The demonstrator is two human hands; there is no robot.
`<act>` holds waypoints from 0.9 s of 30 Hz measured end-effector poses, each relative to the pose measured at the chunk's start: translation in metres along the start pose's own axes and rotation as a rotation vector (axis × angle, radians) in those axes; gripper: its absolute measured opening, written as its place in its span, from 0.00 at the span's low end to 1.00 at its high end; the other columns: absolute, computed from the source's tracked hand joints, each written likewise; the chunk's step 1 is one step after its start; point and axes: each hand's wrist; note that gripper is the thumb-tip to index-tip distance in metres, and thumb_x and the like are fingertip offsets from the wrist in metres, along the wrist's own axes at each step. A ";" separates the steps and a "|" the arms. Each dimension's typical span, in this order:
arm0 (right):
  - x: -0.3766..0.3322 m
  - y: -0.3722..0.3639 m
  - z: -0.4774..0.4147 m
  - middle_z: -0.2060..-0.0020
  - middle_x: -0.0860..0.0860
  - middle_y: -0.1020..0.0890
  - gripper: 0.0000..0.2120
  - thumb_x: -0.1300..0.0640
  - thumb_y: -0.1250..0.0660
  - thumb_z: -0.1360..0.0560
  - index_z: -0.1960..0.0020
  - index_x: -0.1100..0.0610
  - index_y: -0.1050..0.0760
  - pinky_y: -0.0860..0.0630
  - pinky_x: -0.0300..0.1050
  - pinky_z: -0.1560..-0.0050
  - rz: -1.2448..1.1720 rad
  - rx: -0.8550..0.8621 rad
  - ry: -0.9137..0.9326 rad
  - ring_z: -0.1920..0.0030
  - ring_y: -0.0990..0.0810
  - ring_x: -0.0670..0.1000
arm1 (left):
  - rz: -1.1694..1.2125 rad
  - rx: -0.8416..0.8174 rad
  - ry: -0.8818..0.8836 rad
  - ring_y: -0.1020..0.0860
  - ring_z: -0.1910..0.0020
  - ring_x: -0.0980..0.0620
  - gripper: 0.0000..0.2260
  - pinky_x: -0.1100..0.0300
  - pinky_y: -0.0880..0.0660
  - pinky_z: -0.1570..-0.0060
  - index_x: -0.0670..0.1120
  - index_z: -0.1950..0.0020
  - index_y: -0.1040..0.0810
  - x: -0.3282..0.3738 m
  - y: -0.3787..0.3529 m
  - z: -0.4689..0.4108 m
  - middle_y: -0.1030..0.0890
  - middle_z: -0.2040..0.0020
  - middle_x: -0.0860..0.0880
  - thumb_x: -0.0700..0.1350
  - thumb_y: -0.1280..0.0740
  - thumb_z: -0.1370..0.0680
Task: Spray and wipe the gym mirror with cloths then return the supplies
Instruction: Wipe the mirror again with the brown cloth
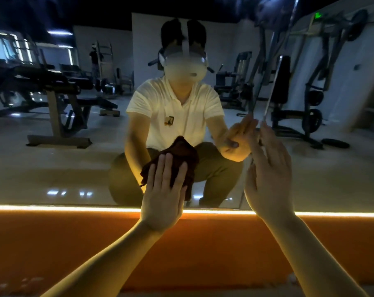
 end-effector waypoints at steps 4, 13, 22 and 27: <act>0.034 0.008 0.007 0.18 0.59 0.43 0.32 0.64 0.46 0.21 0.17 0.62 0.44 0.35 0.66 0.25 0.057 0.031 -0.101 0.18 0.42 0.58 | -0.027 -0.060 -0.150 0.54 0.16 0.40 0.34 0.44 0.57 0.18 0.47 0.14 0.54 0.025 -0.012 -0.003 0.55 0.15 0.38 0.50 0.43 0.17; 0.058 0.006 -0.002 0.18 0.60 0.41 0.30 0.62 0.47 0.21 0.18 0.63 0.42 0.37 0.65 0.24 0.032 0.077 -0.150 0.18 0.42 0.58 | -0.169 -0.248 -0.616 0.59 0.16 0.41 0.45 0.45 0.66 0.19 0.47 0.14 0.57 0.051 -0.027 -0.028 0.59 0.15 0.39 0.47 0.32 0.24; 0.075 0.001 -0.019 0.20 0.61 0.38 0.26 0.56 0.46 0.16 0.20 0.63 0.38 0.37 0.66 0.24 -0.032 0.205 -0.234 0.19 0.41 0.60 | -0.171 -0.017 -0.471 0.60 0.16 0.41 0.37 0.45 0.63 0.19 0.45 0.15 0.53 0.063 -0.004 -0.121 0.59 0.16 0.38 0.50 0.40 0.20; 0.073 -0.002 -0.017 0.18 0.59 0.41 0.28 0.60 0.45 0.18 0.19 0.62 0.39 0.39 0.63 0.22 -0.024 0.171 -0.214 0.18 0.43 0.58 | -0.301 -0.173 -0.883 0.62 0.17 0.38 0.39 0.42 0.69 0.20 0.43 0.15 0.57 0.057 -0.029 -0.093 0.62 0.16 0.38 0.51 0.40 0.20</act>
Point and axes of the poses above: each hand's wrist, its own z-axis away from the middle knuckle, its own y-axis out of the back of the hand, x = y × z
